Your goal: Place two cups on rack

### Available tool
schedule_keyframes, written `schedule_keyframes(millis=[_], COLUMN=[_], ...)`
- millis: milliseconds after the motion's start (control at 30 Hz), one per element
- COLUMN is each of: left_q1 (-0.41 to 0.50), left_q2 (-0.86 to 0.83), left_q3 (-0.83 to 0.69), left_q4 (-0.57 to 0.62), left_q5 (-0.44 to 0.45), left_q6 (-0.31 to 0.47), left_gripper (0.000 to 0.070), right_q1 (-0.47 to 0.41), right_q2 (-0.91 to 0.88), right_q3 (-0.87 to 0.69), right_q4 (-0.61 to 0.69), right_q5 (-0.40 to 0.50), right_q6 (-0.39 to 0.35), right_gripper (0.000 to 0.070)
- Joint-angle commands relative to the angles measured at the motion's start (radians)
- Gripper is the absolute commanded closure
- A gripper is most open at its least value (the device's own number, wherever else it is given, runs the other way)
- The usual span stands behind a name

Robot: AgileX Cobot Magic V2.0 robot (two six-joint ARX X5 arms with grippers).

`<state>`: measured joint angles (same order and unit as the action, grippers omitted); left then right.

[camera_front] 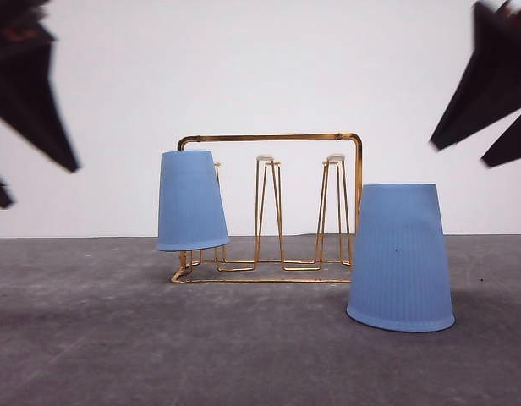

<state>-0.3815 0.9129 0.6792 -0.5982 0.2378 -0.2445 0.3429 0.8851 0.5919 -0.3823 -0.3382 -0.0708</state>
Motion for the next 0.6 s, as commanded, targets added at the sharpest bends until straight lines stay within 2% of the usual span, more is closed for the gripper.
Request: schedule_keyframes(millis=[0, 200, 433, 500, 567], left_q1=[-0.003, -0.003, -0.003, -0.003, -0.003], left_q2=[-0.056, -0.212, -0.260, -0.259, -0.259], left_q3=[-0.010, -0.034, -0.034, -0.034, -0.034], left_q4=[0.015, 0.001, 0.000, 0.000, -0.001], left_q5=[-0.022, -0.038, -0.062, -0.062, -0.062], left_q6=[-0.031, -0.038, -0.037, -0.037, -0.037], left_gripper=[0.0266, 0.0266, 0.0266, 0.0266, 0.0266], right_q1=[0.009, 0.015, 0.048, 0.056, 0.062], right_q2=[0.049, 0.217, 0.384, 0.419, 0.442], right_q3=[0.007, 0.007, 0.007, 0.007, 0.007], right_q4=[0.045, 0.203, 0.296, 0.304, 0.303], right_q5=[-0.003, -0.035, -0.056, -0.055, -0.054], right_q6=[0.011, 0.012, 0.018, 0.018, 0.019], right_gripper=[0.0131, 0.0130, 0.0132, 0.0162, 0.0254])
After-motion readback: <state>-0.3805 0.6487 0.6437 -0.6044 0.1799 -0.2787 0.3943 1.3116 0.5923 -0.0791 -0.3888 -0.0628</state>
